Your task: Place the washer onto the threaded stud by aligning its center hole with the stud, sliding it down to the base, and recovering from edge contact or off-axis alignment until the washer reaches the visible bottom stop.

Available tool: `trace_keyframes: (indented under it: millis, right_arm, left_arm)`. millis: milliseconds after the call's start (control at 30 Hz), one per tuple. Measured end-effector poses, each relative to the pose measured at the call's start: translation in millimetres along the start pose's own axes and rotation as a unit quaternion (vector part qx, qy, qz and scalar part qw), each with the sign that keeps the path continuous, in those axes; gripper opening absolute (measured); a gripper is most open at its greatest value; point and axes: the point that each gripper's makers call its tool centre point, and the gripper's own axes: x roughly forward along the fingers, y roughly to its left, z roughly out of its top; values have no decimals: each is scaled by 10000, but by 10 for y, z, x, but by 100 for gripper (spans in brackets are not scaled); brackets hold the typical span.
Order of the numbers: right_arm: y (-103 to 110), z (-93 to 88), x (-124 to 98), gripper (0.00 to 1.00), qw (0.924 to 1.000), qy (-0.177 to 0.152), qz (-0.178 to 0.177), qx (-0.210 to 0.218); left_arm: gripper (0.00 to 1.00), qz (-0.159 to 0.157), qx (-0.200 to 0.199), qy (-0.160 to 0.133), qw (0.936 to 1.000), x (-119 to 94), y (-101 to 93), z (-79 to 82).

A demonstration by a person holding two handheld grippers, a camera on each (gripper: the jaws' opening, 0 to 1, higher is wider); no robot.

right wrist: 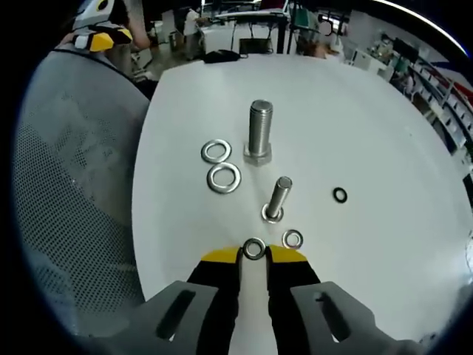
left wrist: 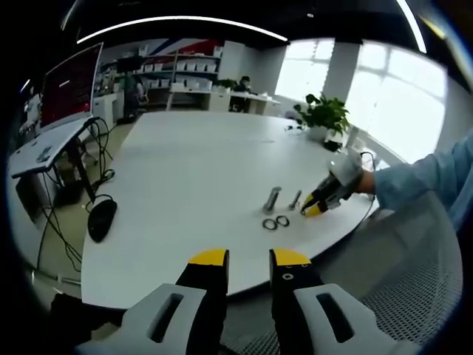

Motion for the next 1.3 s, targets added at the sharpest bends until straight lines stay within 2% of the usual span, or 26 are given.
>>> trace_keyframes:
  millis: [400, 933, 1300]
  right_arm:
    - [-41, 59, -100, 14, 9999, -147, -43, 54]
    - [-143, 472, -399, 14, 9972, -698, -273, 72]
    - [-159, 572, -402, 14, 9968, -697, -352, -154]
  left_arm:
    - [19, -5, 0, 0, 10000, 4, -4, 5]
    - [19, -3, -2, 8, 10000, 5, -1, 4]
    - [19, -10, 6, 15, 10000, 6, -1, 0]
